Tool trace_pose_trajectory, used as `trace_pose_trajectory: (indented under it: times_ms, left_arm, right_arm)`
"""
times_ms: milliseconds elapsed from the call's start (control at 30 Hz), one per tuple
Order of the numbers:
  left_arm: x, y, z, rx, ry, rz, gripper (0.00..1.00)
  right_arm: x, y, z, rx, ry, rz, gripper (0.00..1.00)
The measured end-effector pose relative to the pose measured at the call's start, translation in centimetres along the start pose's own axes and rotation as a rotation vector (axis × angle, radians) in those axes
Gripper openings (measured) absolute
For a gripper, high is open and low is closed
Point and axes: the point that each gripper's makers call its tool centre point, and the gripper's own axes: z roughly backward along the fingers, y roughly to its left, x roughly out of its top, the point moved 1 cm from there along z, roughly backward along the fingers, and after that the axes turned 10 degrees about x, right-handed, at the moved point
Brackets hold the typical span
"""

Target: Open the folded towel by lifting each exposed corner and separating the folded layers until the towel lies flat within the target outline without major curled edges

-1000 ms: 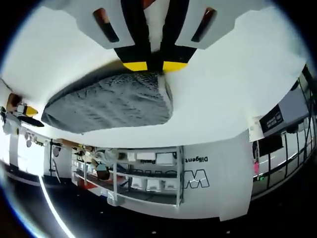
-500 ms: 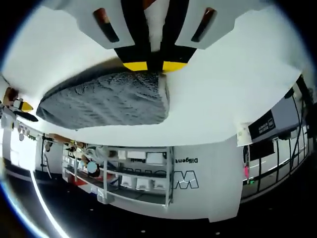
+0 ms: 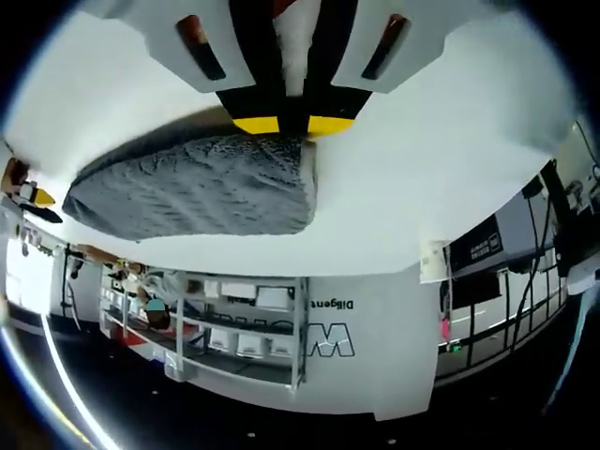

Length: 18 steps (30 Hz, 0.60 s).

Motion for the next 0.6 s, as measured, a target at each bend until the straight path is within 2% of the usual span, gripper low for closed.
trace_pose_trajectory:
  times_ms: [600]
  left_arm:
    - [-0.9,2.4,2.4,0.067,0.0,0.033,0.06]
  right_arm:
    - [0.0,-0.3,0.0,-0.002,-0.004,-0.015,0.91]
